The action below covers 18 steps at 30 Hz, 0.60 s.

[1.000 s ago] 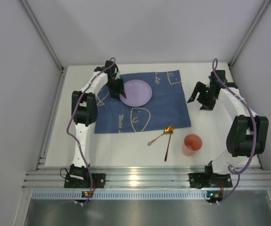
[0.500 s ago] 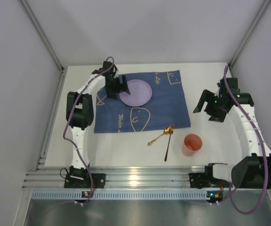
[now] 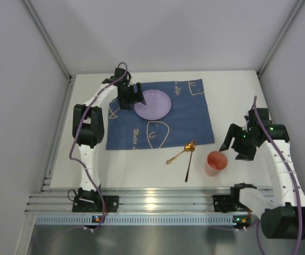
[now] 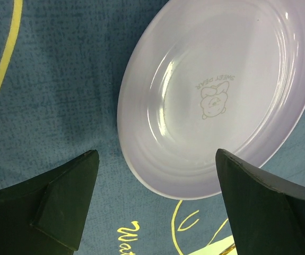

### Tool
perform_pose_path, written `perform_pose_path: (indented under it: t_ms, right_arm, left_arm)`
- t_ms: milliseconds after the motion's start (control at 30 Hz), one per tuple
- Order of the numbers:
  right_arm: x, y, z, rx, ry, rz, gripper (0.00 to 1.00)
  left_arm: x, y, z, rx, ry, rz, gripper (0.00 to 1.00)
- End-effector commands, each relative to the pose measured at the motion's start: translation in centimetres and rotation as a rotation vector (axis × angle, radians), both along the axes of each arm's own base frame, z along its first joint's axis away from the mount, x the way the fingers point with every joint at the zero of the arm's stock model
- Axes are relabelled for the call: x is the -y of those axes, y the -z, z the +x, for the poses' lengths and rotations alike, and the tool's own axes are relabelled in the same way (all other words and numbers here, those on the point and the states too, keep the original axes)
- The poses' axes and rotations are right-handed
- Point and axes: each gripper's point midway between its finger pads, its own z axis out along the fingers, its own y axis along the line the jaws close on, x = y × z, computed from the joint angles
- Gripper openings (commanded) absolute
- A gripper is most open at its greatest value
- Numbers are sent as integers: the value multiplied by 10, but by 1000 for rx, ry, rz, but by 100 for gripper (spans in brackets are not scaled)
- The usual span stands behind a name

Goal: Set the dinner table for one person

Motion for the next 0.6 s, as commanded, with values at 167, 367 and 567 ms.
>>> perform_pose_path:
  t_ms: [167,367,567]
  right_arm:
    - [-3,7,-32,-52,8,14,72]
    - [-2,32,-40,-94,12,8,54]
    - [-3,48,-35,-116,7,8,9]
  left_arm:
    - [1,-31,4,70,-7,-36,96]
    - [0,-33,4,75,-13,-30,96]
    - [-3,-38,3,90,-11,-17,96]
